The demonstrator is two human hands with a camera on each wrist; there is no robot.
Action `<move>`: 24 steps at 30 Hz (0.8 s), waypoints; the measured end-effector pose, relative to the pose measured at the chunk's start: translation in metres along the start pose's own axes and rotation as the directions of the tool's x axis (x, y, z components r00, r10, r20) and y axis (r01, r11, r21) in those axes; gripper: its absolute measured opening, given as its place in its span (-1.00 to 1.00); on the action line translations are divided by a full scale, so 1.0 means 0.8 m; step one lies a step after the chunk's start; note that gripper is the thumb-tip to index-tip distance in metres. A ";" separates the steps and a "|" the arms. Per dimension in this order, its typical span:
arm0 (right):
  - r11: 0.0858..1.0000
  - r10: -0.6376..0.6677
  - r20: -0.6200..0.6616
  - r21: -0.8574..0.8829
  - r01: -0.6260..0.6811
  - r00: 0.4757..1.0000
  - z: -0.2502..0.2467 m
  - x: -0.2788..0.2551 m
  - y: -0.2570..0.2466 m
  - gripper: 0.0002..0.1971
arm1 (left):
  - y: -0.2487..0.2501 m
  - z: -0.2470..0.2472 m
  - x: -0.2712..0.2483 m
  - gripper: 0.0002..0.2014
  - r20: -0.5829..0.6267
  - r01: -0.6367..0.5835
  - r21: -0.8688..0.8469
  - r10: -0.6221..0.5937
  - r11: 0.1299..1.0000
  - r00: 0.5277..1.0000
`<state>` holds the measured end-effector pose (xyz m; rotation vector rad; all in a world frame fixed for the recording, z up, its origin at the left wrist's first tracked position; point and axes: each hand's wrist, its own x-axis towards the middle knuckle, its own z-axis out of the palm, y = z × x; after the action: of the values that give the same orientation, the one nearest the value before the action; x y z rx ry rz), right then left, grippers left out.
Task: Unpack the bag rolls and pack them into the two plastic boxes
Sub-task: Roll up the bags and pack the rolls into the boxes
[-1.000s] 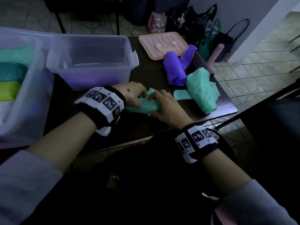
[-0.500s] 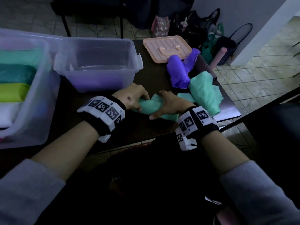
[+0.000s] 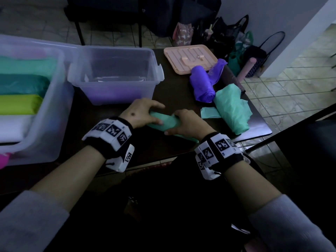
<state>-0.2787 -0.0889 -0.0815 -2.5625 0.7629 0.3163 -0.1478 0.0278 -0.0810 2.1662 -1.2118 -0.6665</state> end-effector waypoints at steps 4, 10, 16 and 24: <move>0.999 -0.019 0.000 0.035 0.019 1.000 0.005 -0.003 -0.002 -0.36 | -0.035 -0.012 -0.018 -0.32 -0.363 0.311 -0.234 -0.380 0.921 0.851; 0.997 -0.047 0.048 0.056 0.044 0.998 0.003 0.001 -0.014 -0.36 | -0.099 -0.049 -0.022 -0.23 -0.568 0.301 -0.535 -0.599 0.790 0.564; 0.989 -0.148 0.022 0.006 0.148 0.989 -0.026 -0.002 -0.047 -0.44 | -0.110 -0.070 -0.008 -0.36 -0.504 0.074 -0.753 -0.645 0.654 0.574; 0.943 -0.332 -0.225 -0.054 0.328 0.916 -0.094 0.007 -0.124 -0.49 | -0.138 -0.038 -0.032 -0.32 -0.495 -0.133 -0.828 -0.600 0.544 0.628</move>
<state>-0.2115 -0.0533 0.0174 -2.7135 0.3893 -0.0869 -0.0748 0.1045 -0.1307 1.4777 -0.0111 -0.2519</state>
